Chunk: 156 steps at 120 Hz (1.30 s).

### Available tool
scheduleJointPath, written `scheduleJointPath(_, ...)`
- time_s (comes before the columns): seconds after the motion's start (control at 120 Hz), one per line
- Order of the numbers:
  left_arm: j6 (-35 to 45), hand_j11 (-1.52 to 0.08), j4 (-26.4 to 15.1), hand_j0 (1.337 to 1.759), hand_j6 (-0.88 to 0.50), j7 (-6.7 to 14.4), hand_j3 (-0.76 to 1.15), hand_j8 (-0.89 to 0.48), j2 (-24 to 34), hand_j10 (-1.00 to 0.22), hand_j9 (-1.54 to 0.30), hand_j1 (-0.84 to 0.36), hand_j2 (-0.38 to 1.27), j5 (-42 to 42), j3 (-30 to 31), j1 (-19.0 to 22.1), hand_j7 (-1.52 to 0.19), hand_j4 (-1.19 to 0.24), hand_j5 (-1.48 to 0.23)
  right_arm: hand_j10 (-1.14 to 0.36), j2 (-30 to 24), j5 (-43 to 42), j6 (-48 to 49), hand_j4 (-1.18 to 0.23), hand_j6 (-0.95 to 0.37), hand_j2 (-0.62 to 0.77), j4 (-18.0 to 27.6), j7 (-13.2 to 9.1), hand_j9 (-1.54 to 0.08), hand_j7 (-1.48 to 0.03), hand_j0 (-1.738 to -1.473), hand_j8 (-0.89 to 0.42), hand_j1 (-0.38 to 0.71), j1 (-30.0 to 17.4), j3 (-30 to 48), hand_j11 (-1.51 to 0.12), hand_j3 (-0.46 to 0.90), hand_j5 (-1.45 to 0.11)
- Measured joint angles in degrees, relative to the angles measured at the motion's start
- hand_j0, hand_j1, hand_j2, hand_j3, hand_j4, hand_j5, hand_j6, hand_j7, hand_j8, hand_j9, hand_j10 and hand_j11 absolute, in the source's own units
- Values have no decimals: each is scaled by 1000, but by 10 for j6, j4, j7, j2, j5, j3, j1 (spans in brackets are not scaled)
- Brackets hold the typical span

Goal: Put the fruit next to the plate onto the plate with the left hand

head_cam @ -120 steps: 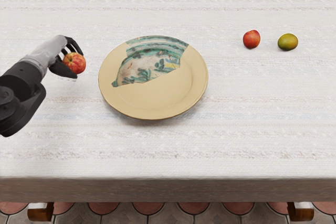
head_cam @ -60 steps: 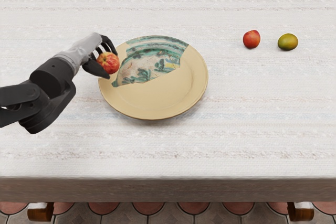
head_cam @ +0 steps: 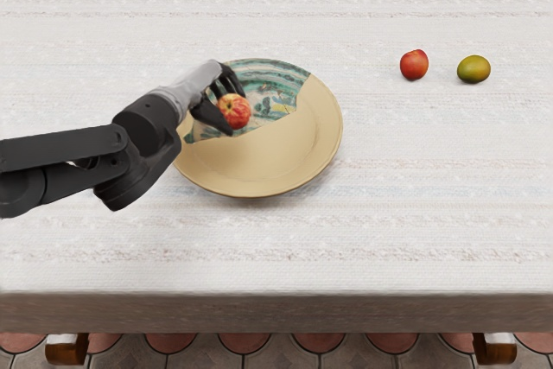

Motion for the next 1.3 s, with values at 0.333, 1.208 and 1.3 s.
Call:
scheduleJointPath(0.333, 31, -503, 39, 1657, -296, 0, 0, -322, -29, -381, -502, -40, 189, 0, -24, 19, -499, -354, -507, 0, 0, 0, 0, 0, -1, 0, 0, 0, 0, 0, -1658, 0, -349, 0, 0, 0, 0, 0)
scheduleJointPath(1.208, -609, -52, 12, 1658, -38, 0, 0, -39, 410, -40, -52, 302, 9, -722, -326, 185, -52, -39, -52, 0, 0, 1, 3, 0, 0, 0, 2, 0, 0, 0, -1658, 0, -349, 0, 1, 0, 0, 0)
scheduleJointPath(1.3, -613, -41, 21, 1658, -30, 0, 0, -30, 404, -31, -41, 311, 7, -728, -324, 185, -41, -30, -41, 0, 0, 1, 3, 0, 0, 0, 2, 0, 0, 0, -1658, 0, -349, 0, 1, 0, 0, 0)
